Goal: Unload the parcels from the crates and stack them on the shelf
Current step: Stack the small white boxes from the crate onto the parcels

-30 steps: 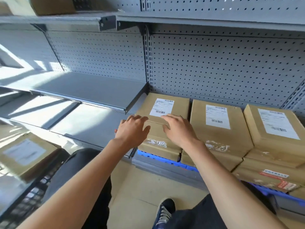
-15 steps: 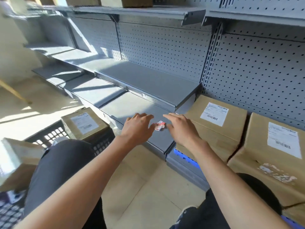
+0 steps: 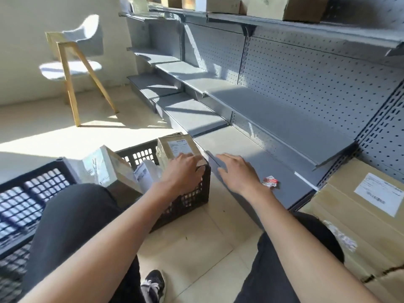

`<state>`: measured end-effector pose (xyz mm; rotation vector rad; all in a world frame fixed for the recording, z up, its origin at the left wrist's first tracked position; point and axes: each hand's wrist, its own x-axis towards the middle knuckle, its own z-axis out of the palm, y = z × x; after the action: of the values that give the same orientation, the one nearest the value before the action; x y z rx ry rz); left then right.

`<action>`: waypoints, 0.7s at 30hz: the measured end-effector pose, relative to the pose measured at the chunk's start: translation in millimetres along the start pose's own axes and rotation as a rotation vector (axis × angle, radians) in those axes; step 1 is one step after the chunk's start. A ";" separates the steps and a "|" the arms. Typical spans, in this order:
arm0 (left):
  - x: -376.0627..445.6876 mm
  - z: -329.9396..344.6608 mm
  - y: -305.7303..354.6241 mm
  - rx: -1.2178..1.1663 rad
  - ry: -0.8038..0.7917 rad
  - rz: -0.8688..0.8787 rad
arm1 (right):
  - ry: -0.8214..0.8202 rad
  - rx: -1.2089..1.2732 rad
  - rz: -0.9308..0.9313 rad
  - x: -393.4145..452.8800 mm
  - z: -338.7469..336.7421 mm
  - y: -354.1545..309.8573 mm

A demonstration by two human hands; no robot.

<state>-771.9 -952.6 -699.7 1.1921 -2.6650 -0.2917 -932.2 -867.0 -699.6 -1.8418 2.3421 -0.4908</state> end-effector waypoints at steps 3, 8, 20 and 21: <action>-6.3 -1.5 -32.6 -0.026 -0.002 -0.085 | -0.045 0.020 -0.020 22.9 19.7 -17.4; -2.4 15.0 -76.3 -0.110 0.026 -0.191 | -0.137 0.039 0.021 60.1 59.3 -24.2; 64.5 93.8 -142.6 -0.370 -0.055 -0.347 | -0.262 0.120 0.146 156.0 167.1 12.8; 71.1 101.9 -146.0 -0.404 -0.055 -0.358 | -0.256 0.122 0.159 163.3 174.4 17.4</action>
<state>-741.8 -1091.9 -828.1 1.5206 -2.2616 -0.8811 -938.4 -1051.4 -852.3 -1.5485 2.2108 -0.3471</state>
